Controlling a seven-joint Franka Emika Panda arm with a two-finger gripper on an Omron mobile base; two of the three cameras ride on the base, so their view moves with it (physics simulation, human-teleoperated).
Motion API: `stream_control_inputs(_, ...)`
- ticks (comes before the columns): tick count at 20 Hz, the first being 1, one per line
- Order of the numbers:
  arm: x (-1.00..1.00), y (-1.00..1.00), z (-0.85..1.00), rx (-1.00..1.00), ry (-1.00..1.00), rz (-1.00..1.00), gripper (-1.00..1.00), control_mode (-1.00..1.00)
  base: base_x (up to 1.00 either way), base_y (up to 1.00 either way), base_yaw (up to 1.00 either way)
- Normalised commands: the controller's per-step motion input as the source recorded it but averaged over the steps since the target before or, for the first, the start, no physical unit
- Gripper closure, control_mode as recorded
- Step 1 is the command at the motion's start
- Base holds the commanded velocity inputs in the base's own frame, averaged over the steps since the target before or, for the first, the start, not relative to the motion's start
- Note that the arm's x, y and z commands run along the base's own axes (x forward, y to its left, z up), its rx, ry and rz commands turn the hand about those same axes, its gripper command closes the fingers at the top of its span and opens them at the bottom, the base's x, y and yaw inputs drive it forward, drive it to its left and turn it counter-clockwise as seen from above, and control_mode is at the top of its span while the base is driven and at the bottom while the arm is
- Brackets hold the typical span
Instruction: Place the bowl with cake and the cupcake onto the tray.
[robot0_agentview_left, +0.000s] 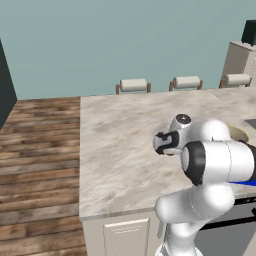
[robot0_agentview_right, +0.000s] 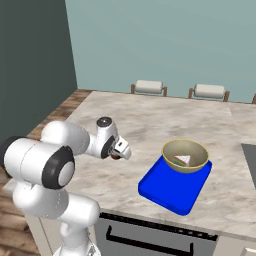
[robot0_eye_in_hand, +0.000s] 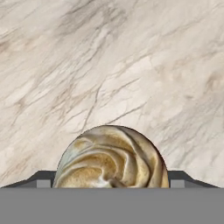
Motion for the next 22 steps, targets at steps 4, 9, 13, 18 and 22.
stream_control_inputs(4,-0.1,-0.69,0.51,0.0,0.0,-0.14,1.0,-1.0,0.0,0.0,0.0)
stream_control_inputs(9,-0.14,-0.78,0.32,-0.01,0.01,-0.18,1.0,-1.0,0.0,0.0,0.0)
stream_control_inputs(13,-0.26,-0.83,0.04,-0.04,0.03,-0.14,1.0,-1.0,0.0,0.0,0.0)
stream_control_inputs(18,-0.6,-0.66,-0.15,-0.03,0.0,-0.06,1.0,-1.0,0.0,0.0,0.0)
stream_control_inputs(22,-0.69,-0.36,-0.08,0.0,-0.06,0.0,1.0,-1.0,0.0,0.0,0.0)
